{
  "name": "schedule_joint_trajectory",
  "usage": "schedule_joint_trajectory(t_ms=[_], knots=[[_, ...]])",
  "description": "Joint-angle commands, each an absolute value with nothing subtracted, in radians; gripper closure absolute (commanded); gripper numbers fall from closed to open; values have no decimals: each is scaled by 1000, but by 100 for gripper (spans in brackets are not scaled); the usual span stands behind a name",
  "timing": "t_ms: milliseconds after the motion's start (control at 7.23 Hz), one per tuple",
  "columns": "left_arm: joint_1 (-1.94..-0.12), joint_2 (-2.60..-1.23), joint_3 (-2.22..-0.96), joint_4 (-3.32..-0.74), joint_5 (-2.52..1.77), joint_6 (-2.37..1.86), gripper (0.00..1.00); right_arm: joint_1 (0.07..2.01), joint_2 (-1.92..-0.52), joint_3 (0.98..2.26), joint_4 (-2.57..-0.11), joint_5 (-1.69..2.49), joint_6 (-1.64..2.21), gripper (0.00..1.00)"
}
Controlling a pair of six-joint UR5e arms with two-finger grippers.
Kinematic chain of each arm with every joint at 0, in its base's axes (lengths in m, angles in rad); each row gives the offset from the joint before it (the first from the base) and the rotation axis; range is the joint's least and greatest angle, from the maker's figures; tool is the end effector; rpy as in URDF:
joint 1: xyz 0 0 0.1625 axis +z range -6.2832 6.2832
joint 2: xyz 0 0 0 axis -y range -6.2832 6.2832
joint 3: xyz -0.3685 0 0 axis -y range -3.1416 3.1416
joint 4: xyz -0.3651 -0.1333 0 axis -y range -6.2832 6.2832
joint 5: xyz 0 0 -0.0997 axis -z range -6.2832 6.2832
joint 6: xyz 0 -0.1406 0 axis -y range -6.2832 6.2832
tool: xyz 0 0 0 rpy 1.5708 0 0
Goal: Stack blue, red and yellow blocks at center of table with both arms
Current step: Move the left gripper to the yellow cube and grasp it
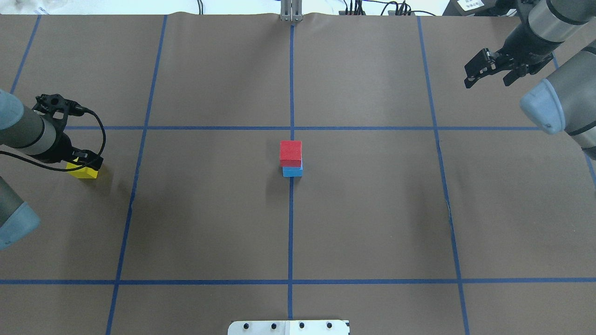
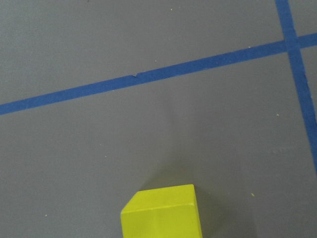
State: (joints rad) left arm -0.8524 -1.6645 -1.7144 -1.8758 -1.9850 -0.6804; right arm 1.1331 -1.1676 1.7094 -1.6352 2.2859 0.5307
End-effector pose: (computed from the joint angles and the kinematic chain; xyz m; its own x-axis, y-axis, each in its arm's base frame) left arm 0.2984 -0.4579 0.5023 0.7841 0.1842 -0.5926 -0.0906 0.9787 0.1843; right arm -0.2148 -0.5561 0.3617 0.6702 -0.1042 0.7348 0.0432 0.9939 0.1015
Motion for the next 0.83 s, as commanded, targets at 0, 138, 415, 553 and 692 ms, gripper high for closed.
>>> schedule_joint_trajectory(t_ms=[0,138,415,553,692], knots=[[-851,-1667,-1663,-1916,-1986,-680,0,1132,-1167,1713,-1635,2286,531,0],[-853,-1672,-1667,-1916,-1987,-680,69,1131,-1167,1713,-1635,2283,532,0],[-854,-1671,-1698,-1898,-1994,-675,100,1131,-1167,1713,-1635,2283,531,0],[-867,-1693,-1725,-1790,-2002,-692,100,1131,-1167,1713,-1635,2284,531,0],[-921,-1783,-1814,-1547,-2035,-678,100,1131,-1167,1715,-1635,2286,531,0]])
